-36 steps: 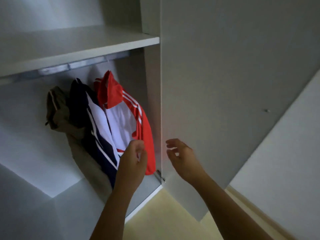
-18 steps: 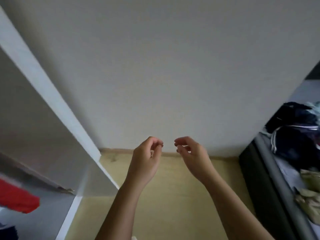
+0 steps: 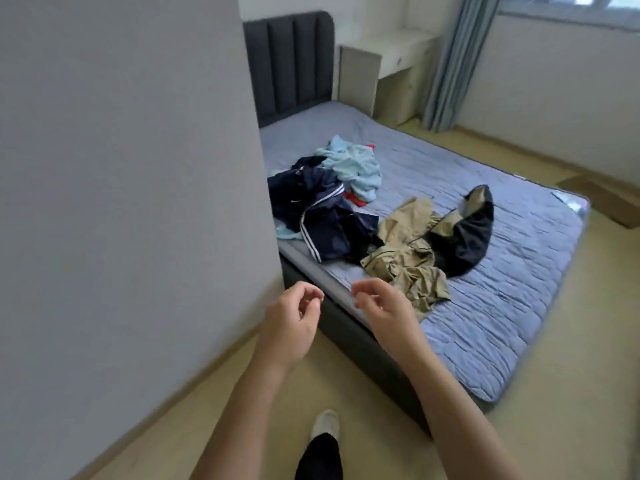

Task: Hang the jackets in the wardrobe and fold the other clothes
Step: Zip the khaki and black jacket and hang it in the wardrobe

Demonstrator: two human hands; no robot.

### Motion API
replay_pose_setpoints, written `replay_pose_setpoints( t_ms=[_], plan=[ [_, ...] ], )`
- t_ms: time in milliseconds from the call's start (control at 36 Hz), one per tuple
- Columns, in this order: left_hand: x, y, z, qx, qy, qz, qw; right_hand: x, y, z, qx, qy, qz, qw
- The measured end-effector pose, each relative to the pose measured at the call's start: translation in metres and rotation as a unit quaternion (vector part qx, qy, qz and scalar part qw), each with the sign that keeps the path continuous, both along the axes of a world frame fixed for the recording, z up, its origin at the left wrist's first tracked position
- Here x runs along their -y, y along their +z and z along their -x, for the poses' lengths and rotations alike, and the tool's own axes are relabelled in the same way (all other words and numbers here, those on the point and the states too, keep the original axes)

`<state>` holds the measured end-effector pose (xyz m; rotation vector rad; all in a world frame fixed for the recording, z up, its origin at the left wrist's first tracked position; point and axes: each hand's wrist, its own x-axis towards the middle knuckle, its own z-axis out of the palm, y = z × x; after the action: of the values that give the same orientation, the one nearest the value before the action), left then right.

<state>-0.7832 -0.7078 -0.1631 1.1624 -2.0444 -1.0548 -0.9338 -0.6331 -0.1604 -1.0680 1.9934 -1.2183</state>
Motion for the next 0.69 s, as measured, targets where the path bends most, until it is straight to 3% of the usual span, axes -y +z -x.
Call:
replay_pose_setpoints(
  t_ms=[194, 389, 528, 694],
  plan=[
    [0.101, -0.018, 0.156, 0.030, -0.148, -0.036, 0.988, 0.049, -0.024, 0.128, 0.022, -0.111, -0.069, 0.991],
    [0.147, -0.047, 0.278, 0.121, -0.280, -0.054, 0.951, 0.060, -0.058, 0.231, 0.037, -0.200, -0.130, 0.971],
    [0.175, -0.090, 0.351, 0.185, -0.307, -0.076, 0.930, 0.082, -0.107, 0.301, 0.036, -0.183, -0.223, 0.957],
    [0.213, -0.189, 0.424, 0.295, -0.315, -0.095, 0.897, 0.120, -0.202, 0.374, -0.008, -0.065, -0.382, 0.922]
  ],
)
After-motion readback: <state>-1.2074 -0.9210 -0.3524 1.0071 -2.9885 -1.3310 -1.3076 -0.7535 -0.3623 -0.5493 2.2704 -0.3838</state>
